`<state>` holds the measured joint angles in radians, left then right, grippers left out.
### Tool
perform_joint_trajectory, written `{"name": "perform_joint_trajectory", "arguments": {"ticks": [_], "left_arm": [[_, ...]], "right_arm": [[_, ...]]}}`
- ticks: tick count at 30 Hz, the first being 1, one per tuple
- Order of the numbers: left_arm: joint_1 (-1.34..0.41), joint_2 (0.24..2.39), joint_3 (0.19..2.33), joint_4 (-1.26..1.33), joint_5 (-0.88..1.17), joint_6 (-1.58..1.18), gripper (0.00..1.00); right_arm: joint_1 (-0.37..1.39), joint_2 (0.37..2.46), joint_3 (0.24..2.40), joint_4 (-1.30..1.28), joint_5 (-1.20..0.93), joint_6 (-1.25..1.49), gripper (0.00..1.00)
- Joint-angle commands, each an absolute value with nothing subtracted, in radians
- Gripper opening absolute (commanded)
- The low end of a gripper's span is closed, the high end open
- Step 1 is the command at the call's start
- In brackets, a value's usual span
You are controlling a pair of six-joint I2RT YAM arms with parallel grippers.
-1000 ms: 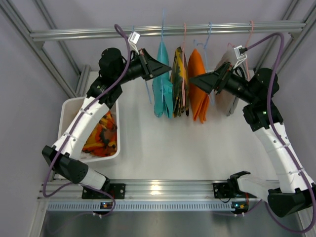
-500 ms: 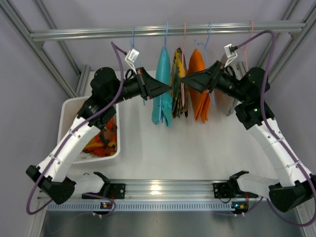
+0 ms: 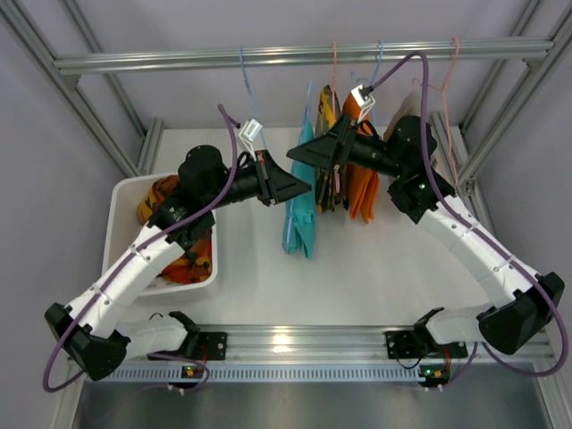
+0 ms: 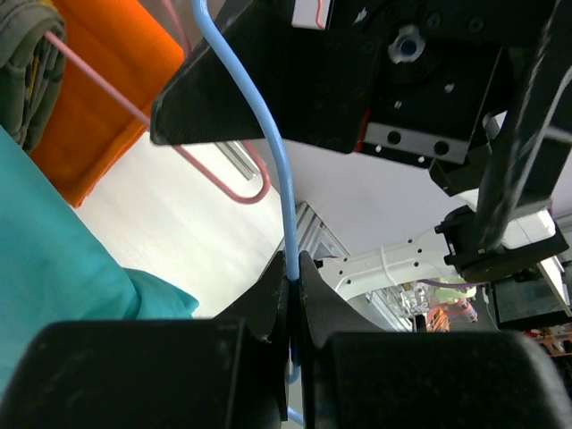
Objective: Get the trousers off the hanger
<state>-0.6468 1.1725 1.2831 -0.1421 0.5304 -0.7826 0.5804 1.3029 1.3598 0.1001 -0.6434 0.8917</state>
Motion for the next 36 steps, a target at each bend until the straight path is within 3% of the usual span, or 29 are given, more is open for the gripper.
{"name": "perform_joint_trajectory", "arguments": {"ticks": [1, 13, 14, 16, 17, 18, 21, 22, 25, 26, 29, 36], "left_arm": [[-0.658, 1.092, 1.279, 0.049, 0.526, -0.727, 0.0], [-0.679, 1.063, 1.255, 0.009, 0.505, -0.64, 0.0], [-0.689, 1.06, 1.255, 0.005, 0.5, -0.623, 0.0], [-0.696, 1.054, 1.25, -0.038, 0.492, -0.575, 0.0], [-0.701, 1.051, 1.249, -0.047, 0.494, -0.56, 0.0], [-0.704, 1.043, 1.24, -0.063, 0.494, -0.539, 0.0], [-0.712, 0.997, 1.201, -0.126, 0.463, -0.395, 0.14], [-0.713, 0.982, 1.174, -0.159, 0.45, -0.362, 0.35], [-0.713, 0.901, 1.115, -0.195, 0.405, -0.261, 0.57], [-0.712, 0.879, 1.105, -0.23, 0.388, -0.238, 0.75], [-0.713, 0.796, 1.062, -0.345, 0.364, -0.135, 0.93], [-0.713, 0.618, 0.901, -0.433, 0.362, 0.053, 0.98]], "right_arm": [[0.61, 1.319, 1.427, 0.21, -0.629, 0.914, 0.86], [0.649, 1.378, 1.479, 0.215, -0.629, 0.916, 0.42], [0.653, 1.376, 1.482, 0.215, -0.63, 0.914, 0.33], [0.657, 1.373, 1.489, 0.21, -0.632, 0.908, 0.27], [0.658, 1.368, 1.493, 0.209, -0.632, 0.905, 0.12], [0.66, 1.364, 1.493, 0.212, -0.635, 0.904, 0.04], [0.661, 1.339, 1.483, 0.236, -0.661, 0.894, 0.0], [0.66, 1.332, 1.474, 0.238, -0.676, 0.894, 0.0], [0.663, 1.295, 1.447, 0.248, -0.704, 0.89, 0.0], [0.663, 1.276, 1.439, 0.25, -0.712, 0.887, 0.0], [0.664, 1.238, 1.405, 0.253, -0.729, 0.887, 0.0], [0.667, 1.203, 1.342, 0.285, -0.73, 0.951, 0.0]]}}
